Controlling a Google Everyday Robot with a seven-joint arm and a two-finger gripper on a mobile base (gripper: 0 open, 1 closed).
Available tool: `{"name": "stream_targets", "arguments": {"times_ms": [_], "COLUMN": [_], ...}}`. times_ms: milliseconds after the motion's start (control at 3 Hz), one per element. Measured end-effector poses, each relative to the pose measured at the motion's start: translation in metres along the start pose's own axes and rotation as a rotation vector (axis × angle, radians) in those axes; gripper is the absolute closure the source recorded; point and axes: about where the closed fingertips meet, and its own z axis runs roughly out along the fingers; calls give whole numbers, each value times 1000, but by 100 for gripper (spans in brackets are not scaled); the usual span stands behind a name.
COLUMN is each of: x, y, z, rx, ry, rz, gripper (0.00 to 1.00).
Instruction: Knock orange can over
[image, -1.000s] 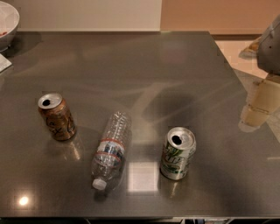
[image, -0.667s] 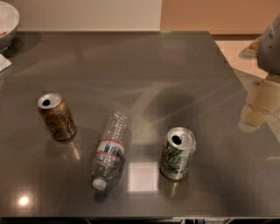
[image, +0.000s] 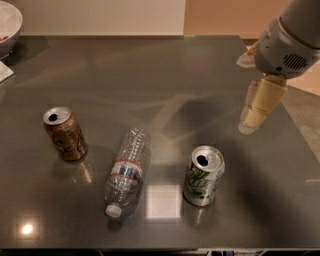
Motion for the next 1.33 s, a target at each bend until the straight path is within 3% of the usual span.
{"name": "stream_targets", "arguments": {"times_ms": [333,667,1000,1333], "x": [-38,-81,-122,-161], "y": [-16,-16,-2,19], "z": [34,57,75,91], "rx": [-62,-115,-157,-179], "ry": [-104,-211,-311,-368], "rz": [-40,-90,-157,-224], "gripper": [0,0,0,0]}}
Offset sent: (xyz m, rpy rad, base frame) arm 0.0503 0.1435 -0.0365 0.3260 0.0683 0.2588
